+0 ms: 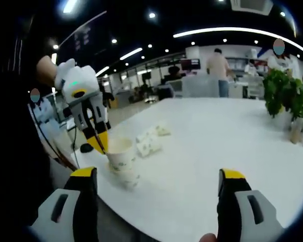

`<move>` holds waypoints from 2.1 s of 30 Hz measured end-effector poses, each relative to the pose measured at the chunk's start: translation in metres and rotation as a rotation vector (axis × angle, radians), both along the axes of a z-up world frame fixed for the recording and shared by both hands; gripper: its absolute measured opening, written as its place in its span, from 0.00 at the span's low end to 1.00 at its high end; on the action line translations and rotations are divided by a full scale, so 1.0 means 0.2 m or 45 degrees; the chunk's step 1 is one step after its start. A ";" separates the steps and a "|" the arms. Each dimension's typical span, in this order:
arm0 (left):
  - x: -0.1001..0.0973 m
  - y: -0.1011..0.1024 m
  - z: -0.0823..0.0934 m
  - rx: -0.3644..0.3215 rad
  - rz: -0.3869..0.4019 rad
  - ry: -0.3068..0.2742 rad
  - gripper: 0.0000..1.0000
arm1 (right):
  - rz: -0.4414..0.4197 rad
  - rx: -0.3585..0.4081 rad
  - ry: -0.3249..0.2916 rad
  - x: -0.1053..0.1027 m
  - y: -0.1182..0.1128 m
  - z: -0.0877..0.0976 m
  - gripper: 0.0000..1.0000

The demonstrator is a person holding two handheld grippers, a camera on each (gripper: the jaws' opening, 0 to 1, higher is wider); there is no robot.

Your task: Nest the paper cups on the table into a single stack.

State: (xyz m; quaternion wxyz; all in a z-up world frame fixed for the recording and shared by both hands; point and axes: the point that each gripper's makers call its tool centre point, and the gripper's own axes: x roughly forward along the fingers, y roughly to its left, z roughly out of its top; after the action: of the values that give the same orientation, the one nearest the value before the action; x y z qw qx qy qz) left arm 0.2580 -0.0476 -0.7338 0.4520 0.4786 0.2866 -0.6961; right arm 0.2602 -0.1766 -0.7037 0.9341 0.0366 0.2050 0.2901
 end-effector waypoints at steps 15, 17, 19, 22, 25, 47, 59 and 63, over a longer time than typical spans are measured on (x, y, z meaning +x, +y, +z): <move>-0.03 0.03 -0.16 0.049 0.121 0.095 0.02 | -0.001 0.004 0.006 0.00 0.00 -0.01 0.97; -0.04 0.04 -0.16 0.055 0.109 0.103 0.02 | 0.001 0.005 0.006 0.00 -0.01 -0.01 0.97; -0.03 0.04 -0.17 0.054 0.117 0.106 0.02 | 0.002 0.001 0.008 0.00 -0.01 -0.01 0.97; -0.03 0.04 -0.16 0.055 0.123 0.113 0.02 | 0.007 -0.003 0.010 0.00 -0.01 -0.02 0.97; -0.03 0.04 -0.16 0.056 0.127 0.122 0.05 | 0.002 -0.003 0.008 0.00 -0.01 -0.02 0.97; -0.02 0.07 -0.06 -0.062 0.282 0.150 0.20 | 0.106 -0.064 0.000 0.05 0.06 0.00 0.97; 0.07 0.11 0.00 -0.180 0.469 0.142 0.30 | 0.112 -0.094 0.003 0.04 0.04 -0.01 0.97; 0.09 0.13 0.01 -0.224 0.541 0.140 0.38 | 0.114 -0.098 0.006 0.04 0.05 -0.01 0.97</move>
State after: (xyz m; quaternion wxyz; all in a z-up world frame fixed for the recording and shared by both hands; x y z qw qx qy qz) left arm 0.2757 -0.0218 -0.7309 0.6121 0.3277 0.3433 -0.6325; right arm 0.2681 -0.1668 -0.7053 0.9204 -0.0080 0.2198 0.3233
